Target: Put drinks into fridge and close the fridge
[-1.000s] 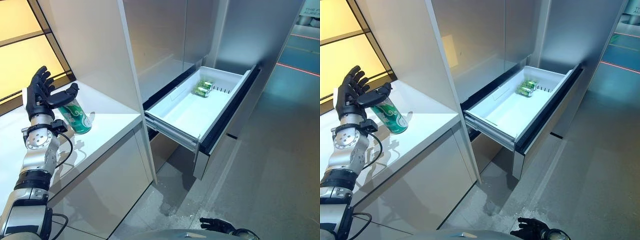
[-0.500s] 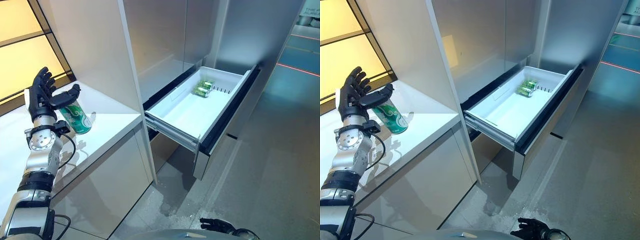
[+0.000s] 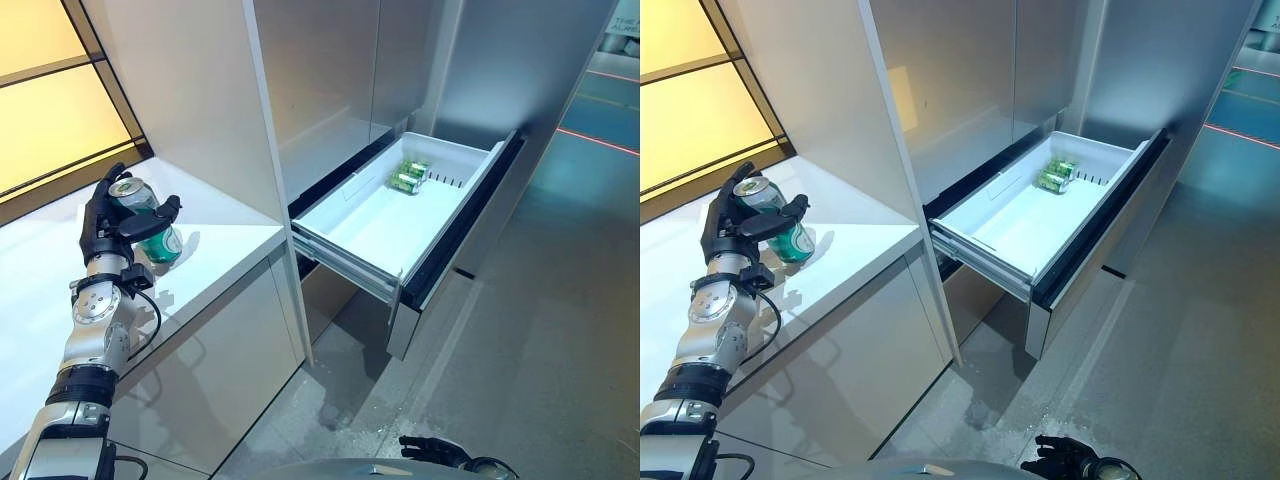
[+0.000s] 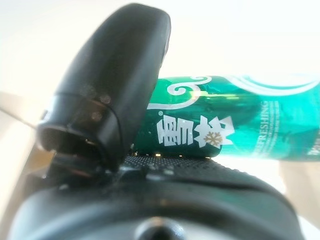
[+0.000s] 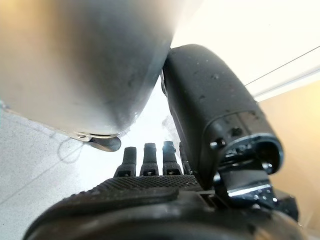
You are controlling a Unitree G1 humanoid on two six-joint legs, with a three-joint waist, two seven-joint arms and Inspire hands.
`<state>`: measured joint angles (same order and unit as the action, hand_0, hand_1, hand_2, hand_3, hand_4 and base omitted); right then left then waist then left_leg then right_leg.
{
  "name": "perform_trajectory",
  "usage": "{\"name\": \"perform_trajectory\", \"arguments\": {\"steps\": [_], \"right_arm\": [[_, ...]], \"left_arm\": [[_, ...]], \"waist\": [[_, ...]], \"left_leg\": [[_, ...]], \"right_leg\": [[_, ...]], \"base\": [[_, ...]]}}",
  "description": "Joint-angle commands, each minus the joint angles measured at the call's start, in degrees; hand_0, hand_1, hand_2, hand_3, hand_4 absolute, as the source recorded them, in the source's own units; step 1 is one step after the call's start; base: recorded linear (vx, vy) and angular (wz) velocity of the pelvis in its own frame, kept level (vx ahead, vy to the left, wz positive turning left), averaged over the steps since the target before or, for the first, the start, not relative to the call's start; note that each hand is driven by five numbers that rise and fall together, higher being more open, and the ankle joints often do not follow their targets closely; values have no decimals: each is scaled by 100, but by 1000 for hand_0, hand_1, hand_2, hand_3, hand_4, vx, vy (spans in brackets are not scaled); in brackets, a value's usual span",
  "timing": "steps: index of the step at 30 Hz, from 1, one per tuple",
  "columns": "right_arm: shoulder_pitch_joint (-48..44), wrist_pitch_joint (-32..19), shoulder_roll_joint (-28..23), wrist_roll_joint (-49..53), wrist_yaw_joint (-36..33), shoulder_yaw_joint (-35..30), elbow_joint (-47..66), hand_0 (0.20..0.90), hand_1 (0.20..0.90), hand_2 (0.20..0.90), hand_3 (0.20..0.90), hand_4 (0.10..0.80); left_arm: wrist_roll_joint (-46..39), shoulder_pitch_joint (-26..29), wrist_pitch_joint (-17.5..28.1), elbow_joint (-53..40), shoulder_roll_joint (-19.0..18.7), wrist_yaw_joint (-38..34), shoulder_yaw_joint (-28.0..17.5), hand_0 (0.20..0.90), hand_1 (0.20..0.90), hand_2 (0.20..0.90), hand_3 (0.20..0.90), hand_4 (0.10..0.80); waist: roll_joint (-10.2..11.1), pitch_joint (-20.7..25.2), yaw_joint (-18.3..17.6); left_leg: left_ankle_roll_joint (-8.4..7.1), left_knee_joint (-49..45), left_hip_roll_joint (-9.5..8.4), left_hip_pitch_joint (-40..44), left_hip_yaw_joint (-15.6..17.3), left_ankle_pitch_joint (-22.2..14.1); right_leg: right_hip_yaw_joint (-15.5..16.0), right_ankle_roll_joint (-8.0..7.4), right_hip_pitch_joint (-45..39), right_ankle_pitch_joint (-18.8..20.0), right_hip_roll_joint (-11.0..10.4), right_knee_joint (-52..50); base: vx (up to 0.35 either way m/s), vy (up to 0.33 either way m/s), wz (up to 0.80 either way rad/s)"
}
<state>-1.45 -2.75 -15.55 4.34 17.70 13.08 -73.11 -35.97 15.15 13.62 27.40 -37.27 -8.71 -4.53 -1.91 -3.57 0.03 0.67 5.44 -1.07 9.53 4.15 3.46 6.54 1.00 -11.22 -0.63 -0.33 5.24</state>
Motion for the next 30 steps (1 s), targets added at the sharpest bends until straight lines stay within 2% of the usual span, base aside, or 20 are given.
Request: {"name": "perform_trajectory", "arguments": {"steps": [1, 10, 30], "right_arm": [[47, -42, -255, -229, 119, 89, -246, 900, 900, 900, 900, 800], [32, -28, -266, -225, 122, 104, -257, 900, 900, 900, 900, 800], [45, -30, -245, -233, 109, 136, -259, 900, 900, 900, 900, 800]], "left_arm": [[160, 638, 478, -420, -207, -15, -299, 900, 900, 900, 900, 800], [-120, 628, 764, -374, -186, 109, -351, 900, 900, 900, 900, 800], [110, 745, 866, -340, -272, -261, -421, 900, 900, 900, 900, 800]], "waist": [[-114, 15, -20], [-116, 6, -16], [-112, 22, -35]], "left_leg": [[199, -53, -245, 186, 48, -807], [199, -54, -240, 190, 47, -809], [198, -56, -239, 205, 55, -810]], "right_leg": [[123, -377, 284, -538, -73, -582], [114, -371, 279, -541, -75, -580], [108, -359, 271, -548, -69, -589]], "base": [[0, 0, 0], [0, 0, 0], [0, 0, 0]]}}
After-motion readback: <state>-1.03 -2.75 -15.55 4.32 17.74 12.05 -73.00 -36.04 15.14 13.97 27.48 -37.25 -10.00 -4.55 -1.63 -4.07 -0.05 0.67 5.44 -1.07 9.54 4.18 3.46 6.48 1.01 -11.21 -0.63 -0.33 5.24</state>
